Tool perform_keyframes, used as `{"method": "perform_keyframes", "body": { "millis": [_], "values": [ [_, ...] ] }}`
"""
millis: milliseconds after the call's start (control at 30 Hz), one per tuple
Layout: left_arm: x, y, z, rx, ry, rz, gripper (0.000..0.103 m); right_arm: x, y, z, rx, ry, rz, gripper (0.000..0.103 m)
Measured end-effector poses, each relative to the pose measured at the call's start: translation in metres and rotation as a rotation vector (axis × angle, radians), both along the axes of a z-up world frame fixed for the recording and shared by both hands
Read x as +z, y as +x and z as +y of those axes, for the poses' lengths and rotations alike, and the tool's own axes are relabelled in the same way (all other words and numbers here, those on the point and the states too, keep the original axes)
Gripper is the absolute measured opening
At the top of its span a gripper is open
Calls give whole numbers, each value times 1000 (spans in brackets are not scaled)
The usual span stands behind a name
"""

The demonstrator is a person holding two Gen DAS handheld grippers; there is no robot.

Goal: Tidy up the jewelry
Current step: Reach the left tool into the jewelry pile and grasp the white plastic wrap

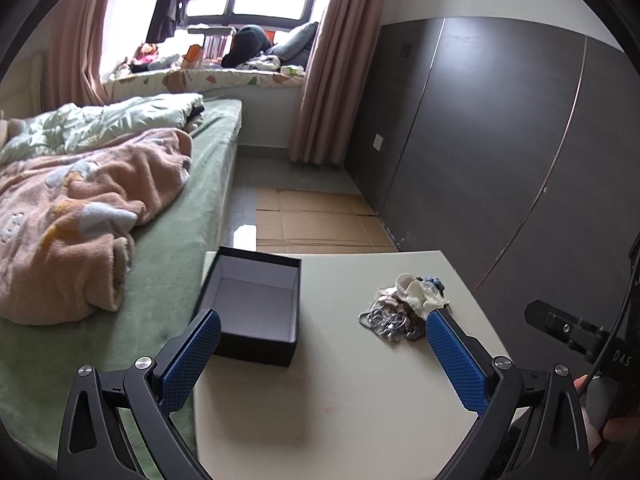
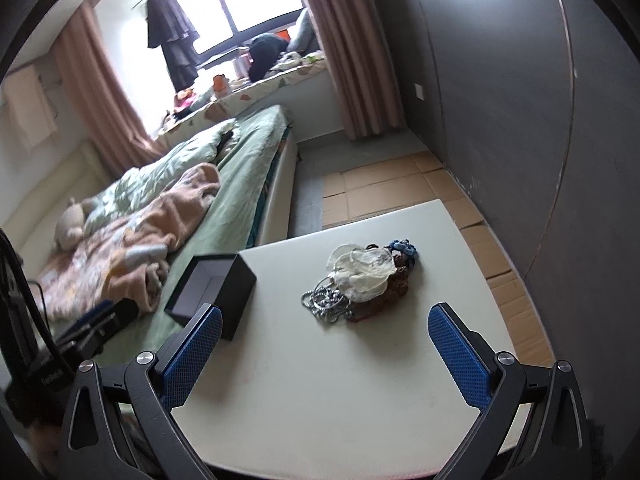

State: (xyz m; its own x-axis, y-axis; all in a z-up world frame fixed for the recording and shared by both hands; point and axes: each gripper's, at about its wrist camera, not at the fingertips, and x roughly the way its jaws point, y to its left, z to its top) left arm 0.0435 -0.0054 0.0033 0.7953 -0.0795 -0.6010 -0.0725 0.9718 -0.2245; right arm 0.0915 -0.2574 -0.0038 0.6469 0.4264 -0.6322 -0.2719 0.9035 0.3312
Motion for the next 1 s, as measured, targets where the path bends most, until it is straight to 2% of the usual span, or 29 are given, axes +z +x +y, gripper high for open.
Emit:
{"method": "perform_keyframes", "body": {
  "millis": [200,300,500,567,600,733,1000],
  "values": [
    [-12,29,-2,-28,-69,31,102,-3,27,-11,-68,41,43,98],
    [-21,43,-6,-41,-107,53,100,-13,39,-16,-81,83,95,88],
    [-30,64,-21,-76,-148,69,90,-36,61,-26,-127,202,214,82],
    [-33,71,-26,-92,-163,73,88,-45,67,-30,-150,242,261,72],
    [-35,75,-29,-104,-173,73,88,-50,71,-32,-165,251,286,71],
    [-41,90,-40,-132,-168,71,88,-64,83,-36,-214,263,354,71],
    [-62,123,-70,-203,-145,117,84,-68,97,-49,-287,319,389,71]
  ]
}}
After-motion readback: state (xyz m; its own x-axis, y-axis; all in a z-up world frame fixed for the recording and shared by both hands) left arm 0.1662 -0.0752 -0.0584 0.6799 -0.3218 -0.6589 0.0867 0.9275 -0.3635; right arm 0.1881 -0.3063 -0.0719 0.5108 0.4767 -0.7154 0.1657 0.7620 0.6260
